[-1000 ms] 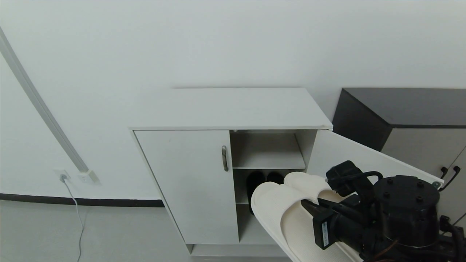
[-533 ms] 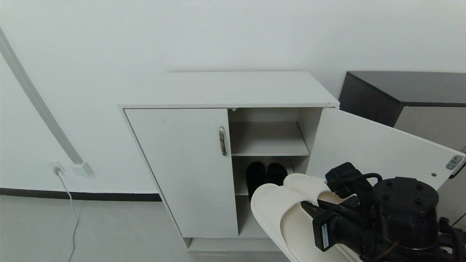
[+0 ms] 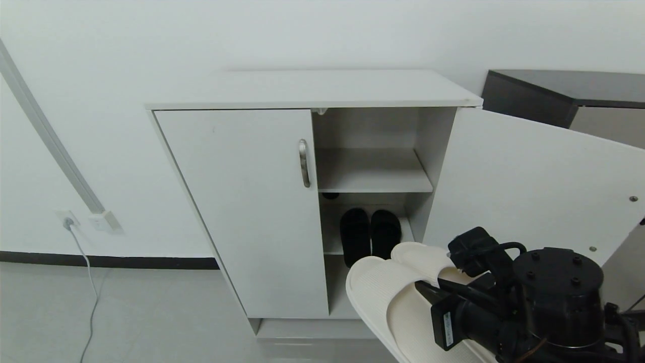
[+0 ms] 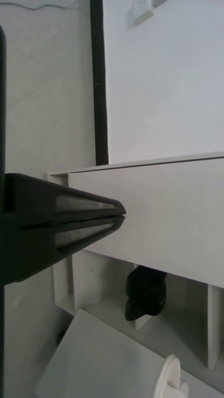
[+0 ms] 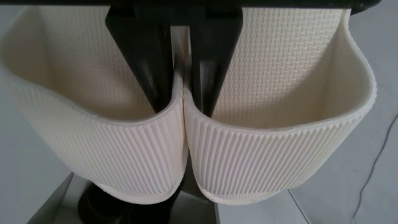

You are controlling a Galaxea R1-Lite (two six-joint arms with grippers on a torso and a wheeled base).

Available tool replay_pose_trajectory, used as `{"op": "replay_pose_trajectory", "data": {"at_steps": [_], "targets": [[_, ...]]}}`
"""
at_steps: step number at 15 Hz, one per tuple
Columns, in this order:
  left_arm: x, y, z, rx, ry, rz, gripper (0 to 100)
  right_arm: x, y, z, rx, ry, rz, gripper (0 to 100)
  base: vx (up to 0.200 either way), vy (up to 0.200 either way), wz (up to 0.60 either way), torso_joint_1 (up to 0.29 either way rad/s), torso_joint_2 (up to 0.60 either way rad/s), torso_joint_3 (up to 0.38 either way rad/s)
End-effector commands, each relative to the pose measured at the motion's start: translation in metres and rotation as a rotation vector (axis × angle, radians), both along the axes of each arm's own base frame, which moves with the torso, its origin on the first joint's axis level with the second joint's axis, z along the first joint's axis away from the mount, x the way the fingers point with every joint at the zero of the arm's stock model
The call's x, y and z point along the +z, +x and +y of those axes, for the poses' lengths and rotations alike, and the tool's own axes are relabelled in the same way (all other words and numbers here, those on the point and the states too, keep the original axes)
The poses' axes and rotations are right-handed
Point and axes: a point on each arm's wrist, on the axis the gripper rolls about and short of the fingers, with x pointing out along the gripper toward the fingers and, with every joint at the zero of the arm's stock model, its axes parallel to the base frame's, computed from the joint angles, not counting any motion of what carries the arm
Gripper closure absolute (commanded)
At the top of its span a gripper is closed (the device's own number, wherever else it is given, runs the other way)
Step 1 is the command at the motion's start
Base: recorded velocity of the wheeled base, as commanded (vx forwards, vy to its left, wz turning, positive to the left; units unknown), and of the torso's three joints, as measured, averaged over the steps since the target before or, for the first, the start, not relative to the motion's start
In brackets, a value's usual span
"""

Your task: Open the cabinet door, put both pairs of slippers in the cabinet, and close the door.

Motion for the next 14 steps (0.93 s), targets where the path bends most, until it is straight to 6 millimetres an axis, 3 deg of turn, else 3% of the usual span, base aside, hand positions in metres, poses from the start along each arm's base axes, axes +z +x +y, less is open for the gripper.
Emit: {"op": "replay_pose_trajectory", "data": {"at_steps": [1, 6, 12, 14], "targets": [[0.0000, 0.0001, 0.0000, 0.000, -0.001, 0.001, 100, -0.0008, 0.0003, 0.0005, 0.001, -0.001, 0.001, 100, 0.000, 0.000, 0.00, -0.076, 0.45, 0.383], [0.0000, 0.0001, 0.0000, 0.000, -0.001, 0.001, 100, -0.0013, -0.0003, 0.0003, 0.001, -0.003, 0.002, 100, 0.000, 0.000, 0.00, -0.027, 0.41, 0.384], [0.0000, 0.0001, 0.0000, -0.002, 0.001, 0.001, 100, -0.0012, -0.0003, 0.0004, 0.002, -0.001, 0.001, 100, 0.000, 0.000, 0.00, 0.002, 0.06, 0.055], [0.0000, 0.0001, -0.0001, -0.003, 0.001, 0.001, 100, -0.0016, -0.0001, 0.0006, 0.002, -0.003, 0.002, 100, 0.000, 0.200, 0.00, -0.002, 0.00, 0.002]]}}
